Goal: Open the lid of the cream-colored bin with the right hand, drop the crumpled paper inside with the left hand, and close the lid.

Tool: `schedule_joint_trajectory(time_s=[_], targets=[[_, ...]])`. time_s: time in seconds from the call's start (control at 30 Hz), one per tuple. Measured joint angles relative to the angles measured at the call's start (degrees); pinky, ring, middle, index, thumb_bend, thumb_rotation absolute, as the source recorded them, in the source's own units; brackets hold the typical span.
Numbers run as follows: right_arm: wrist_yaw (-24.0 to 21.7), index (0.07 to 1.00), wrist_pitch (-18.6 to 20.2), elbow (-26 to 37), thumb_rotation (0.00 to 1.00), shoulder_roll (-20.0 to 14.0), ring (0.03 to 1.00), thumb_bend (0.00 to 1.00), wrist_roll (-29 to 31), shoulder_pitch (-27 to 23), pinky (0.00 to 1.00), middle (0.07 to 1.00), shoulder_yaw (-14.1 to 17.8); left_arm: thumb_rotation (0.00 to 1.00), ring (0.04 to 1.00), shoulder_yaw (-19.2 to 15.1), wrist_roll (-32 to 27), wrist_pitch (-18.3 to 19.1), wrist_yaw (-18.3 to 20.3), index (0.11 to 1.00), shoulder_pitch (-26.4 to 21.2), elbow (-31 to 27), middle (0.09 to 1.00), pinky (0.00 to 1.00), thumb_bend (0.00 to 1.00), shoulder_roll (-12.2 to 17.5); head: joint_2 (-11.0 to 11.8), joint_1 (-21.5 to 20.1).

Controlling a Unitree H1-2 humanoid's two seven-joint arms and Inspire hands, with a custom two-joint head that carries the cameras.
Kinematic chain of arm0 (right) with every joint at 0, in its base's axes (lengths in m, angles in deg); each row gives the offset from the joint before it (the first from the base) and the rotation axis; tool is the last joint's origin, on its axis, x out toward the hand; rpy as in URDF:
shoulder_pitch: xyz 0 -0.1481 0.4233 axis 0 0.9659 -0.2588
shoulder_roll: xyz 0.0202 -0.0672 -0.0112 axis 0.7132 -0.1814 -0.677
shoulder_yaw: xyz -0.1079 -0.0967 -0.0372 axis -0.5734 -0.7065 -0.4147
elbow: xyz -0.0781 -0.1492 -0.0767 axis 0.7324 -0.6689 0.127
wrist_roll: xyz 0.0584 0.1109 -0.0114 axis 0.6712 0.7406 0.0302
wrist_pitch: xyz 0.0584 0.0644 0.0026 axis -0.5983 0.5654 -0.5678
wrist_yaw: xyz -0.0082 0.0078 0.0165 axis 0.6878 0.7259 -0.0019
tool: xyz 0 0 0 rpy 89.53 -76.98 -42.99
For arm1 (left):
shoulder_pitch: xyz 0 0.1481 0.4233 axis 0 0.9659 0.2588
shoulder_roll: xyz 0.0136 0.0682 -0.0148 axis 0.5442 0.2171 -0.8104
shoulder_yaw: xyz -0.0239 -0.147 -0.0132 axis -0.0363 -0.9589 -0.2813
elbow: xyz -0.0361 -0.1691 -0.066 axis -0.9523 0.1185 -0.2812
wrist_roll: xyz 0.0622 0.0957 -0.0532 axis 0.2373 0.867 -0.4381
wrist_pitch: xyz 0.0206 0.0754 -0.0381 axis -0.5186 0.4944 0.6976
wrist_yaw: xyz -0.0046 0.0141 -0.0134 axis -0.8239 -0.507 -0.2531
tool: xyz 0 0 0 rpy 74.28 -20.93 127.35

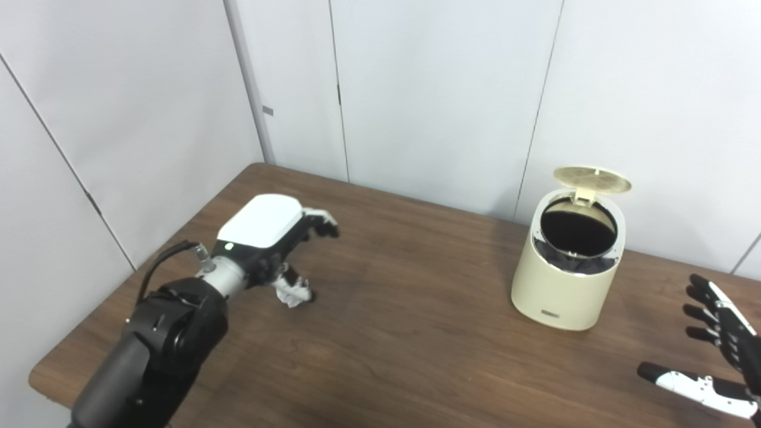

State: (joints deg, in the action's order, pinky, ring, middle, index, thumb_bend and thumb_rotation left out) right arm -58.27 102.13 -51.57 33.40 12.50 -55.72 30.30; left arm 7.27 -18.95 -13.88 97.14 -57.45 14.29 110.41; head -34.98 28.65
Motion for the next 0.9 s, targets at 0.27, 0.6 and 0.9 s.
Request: schedule_joint_trajectory(time_s=[0.27, 0.6, 0.9], targets=[[0.1, 0.942, -0.8, -1.2, 0.3, 0.0, 0.866, 0.8, 0.7, -0.4, 0.78, 0.933, 0.0, 0.0, 0.751, 0.3, 3.2, 1.7, 1.5, 0.768, 1.7, 4.0, 0.787, 0.63, 0.9, 0.0, -0.3, -0.2], [0.0, 0.935, -0.8, -1.0, 0.31, 0.0, 0.873, 0.83, -0.1, -0.5, 0.77, 0.928, -0.1, 0.0, 0.741, 0.7, 3.1, 2.2, 2.5, 0.777, 1.1, 7.4, 0.779, 0.62, 0.9, 0.1, -0.9, -0.5], [0.1, 0.935, -0.6, -0.3, 0.35, 0.0, 0.879, 0.84, -0.5, -0.5, 0.78, 0.925, -0.1, 0.01, 0.727, 1.0, 1.3, -1.6, -3.7, 0.76, 1.0, 11.4, 0.769, 0.63, 0.88, 0.0, -1.1, -0.8]])
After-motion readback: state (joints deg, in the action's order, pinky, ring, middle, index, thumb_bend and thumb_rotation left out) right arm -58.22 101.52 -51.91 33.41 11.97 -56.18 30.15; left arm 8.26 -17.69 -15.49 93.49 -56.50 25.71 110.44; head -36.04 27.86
